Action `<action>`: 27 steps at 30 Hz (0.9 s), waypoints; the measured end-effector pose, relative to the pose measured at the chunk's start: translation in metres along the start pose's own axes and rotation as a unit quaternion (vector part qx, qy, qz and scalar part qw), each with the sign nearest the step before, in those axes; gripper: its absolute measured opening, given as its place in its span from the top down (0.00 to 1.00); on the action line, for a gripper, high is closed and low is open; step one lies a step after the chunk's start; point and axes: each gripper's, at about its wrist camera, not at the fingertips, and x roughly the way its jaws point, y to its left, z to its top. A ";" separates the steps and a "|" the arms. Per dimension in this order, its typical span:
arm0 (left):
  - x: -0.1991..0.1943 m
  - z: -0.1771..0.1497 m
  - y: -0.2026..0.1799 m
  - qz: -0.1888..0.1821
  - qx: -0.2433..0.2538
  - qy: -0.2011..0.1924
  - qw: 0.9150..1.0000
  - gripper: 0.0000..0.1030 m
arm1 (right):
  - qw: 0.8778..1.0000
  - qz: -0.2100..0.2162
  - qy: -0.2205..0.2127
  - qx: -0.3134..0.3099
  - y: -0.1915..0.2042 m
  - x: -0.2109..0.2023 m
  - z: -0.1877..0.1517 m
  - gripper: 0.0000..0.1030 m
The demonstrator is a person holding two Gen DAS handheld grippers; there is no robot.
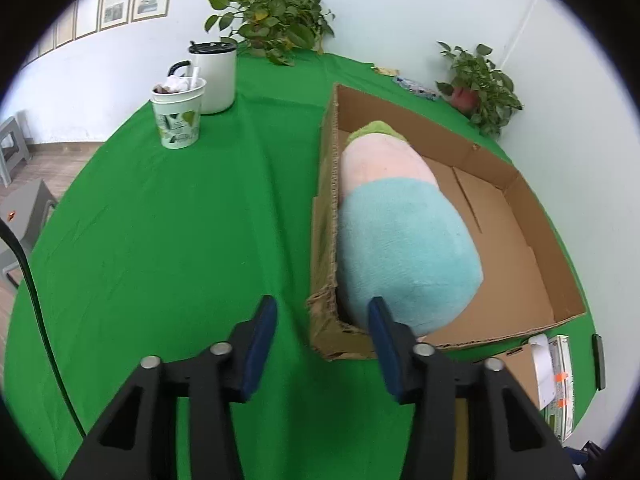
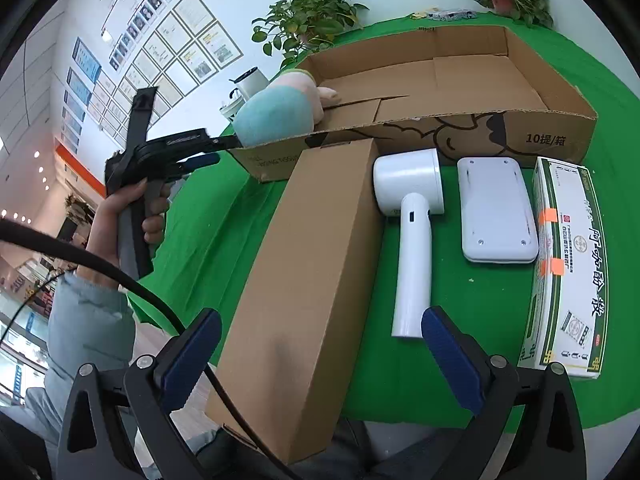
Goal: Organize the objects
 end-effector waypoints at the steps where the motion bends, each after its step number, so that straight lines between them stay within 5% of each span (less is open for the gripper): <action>1: 0.001 0.000 -0.002 -0.008 0.000 0.002 1.000 0.78 | 1.000 -0.003 0.004 -0.002 0.002 0.001 -0.002 0.02; 9: -0.006 -0.005 -0.012 0.030 0.016 0.002 0.999 0.93 | 0.999 -0.006 0.028 -0.038 0.038 0.011 -0.020 0.02; 13: -0.007 -0.005 -0.011 0.033 0.018 0.006 0.999 0.94 | 0.993 -0.077 0.034 -0.078 0.060 0.023 -0.019 0.02; 19: -0.009 -0.006 -0.013 0.025 0.010 0.013 1.000 0.95 | 0.984 -0.127 0.055 -0.110 0.072 0.051 -0.022 0.05; 27: -0.019 -0.010 -0.010 0.027 0.005 -0.012 1.000 0.94 | 0.991 -0.102 0.042 -0.080 0.062 0.055 -0.019 0.14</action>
